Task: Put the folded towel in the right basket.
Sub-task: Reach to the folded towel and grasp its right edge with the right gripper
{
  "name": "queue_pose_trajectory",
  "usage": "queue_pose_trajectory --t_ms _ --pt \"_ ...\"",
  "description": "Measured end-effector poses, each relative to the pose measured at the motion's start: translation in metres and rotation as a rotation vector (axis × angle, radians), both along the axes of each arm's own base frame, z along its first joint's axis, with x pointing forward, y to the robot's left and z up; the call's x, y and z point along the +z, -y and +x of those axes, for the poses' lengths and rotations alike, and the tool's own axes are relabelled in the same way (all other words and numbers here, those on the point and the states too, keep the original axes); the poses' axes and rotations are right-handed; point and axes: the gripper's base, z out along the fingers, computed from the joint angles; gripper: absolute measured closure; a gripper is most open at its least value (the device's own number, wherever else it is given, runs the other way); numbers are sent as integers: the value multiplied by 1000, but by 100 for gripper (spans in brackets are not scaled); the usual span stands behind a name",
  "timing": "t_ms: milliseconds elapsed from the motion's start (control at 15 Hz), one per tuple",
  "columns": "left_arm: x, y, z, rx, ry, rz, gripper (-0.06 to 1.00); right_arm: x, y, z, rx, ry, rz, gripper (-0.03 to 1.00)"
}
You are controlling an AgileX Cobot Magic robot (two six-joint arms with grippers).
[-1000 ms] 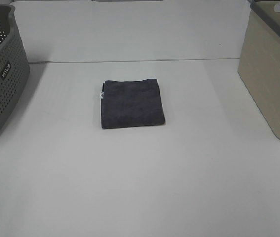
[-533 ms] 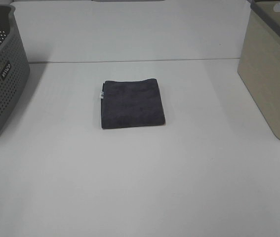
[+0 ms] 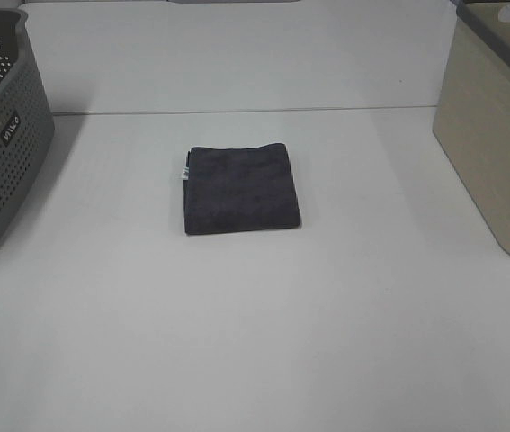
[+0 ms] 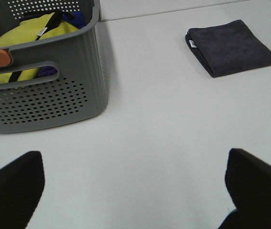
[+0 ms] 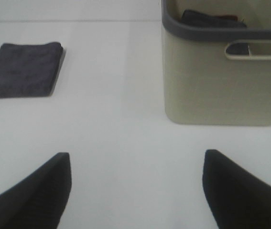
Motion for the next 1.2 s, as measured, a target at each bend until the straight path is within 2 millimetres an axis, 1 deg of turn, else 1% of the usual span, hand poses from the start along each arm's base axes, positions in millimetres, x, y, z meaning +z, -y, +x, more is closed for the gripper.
queue_pose_trajectory --t_ms 67,133,200,400,467,533,600,667,800,867,933,1000,1067,1133,1200 --pt "0 0 0 0 0 0 -3 6 -1 6 2 18 10 24" --pt "0 0 0 0 0 0 -3 19 -2 20 11 34 42 24" --pt "0 0 0 0 0 0 -3 31 -4 38 25 23 55 24" --pt "0 0 0 0 0 0 -3 57 -7 99 85 -68 11 24" --pt "0 0 0 0 0 0 -3 68 -10 148 124 -141 20 24" --pt "0 0 0 0 0 0 -3 73 -13 176 144 -170 41 24" --pt "0 0 0 0 0 0 -3 74 -14 187 156 -181 46 24" --pt "0 0 0 0 0 0 -3 75 -16 216 180 -203 63 24" --pt "0 0 0 0 0 0 -3 72 -21 268 229 -236 93 24" --pt "0 0 0 0 0 0 -3 66 -23 291 249 -260 110 24" --pt "0 0 0 0 0 0 -3 58 -28 313 274 -293 120 26" --pt "0 0 0 0 0 0 -3 43 -37 334 304 -340 116 27" --pt "0 0 0 0 0 0 -3 28 -52 353 343 -381 109 28" --pt "0 0 0 0 0 0 -3 14 -67 367 381 -415 97 28" --pt "0 0 0 0 0 0 -3 5 -75 374 399 -436 94 28"
